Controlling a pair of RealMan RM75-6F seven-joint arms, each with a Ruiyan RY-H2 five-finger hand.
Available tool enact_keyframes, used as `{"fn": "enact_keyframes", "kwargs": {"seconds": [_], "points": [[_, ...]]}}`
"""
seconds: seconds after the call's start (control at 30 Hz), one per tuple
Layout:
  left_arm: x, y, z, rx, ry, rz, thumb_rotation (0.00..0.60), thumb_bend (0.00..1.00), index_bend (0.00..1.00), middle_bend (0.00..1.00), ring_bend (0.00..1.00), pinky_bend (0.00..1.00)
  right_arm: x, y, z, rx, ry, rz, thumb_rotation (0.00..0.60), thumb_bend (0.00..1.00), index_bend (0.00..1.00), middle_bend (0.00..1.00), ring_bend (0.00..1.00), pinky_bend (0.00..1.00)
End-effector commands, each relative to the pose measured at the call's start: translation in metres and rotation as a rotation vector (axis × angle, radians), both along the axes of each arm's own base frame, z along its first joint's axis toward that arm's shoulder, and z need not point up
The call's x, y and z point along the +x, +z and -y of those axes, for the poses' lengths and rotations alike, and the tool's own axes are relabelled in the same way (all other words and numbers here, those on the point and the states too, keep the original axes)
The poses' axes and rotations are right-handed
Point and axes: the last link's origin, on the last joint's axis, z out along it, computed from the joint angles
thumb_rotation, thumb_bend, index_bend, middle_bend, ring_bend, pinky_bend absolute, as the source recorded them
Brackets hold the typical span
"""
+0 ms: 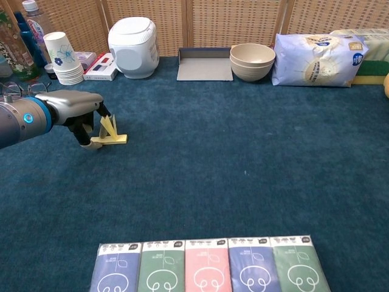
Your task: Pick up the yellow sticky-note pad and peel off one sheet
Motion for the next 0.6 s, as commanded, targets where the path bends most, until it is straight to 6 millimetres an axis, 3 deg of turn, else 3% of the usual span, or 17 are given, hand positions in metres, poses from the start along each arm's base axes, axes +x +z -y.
{"fn": "enact_keyframes", "kwargs": {"seconds": [0.03, 0.27, 0.6], "points": [[0.0008, 0.0003, -0.0001, 0.001, 0.002, 0.007, 0.600, 0.29, 0.52, 1.00, 1.00, 0.94, 0.0000, 0.0001, -0.0003, -0.001, 0.000, 0.000, 0.600, 0.46, 0.04, 0.13, 0.00, 0.05], [0.0012, 0.0050, -0.0028, 0.016, 0.001, 0.020, 0.600, 0.29, 0.42, 1.00, 1.00, 0.94, 0.0002, 0.0003, -0.0008, 0.000, -0.002, 0.000, 0.600, 0.46, 0.04, 0.13, 0.00, 0.05], [0.0017, 0.0074, -0.0048, 0.021, -0.007, 0.019, 0.600, 0.29, 0.40, 1.00, 1.00, 0.94, -0.0004, 0.0003, -0.0010, 0.001, -0.006, -0.001, 0.600, 0.46, 0.04, 0.13, 0.00, 0.05]]}}
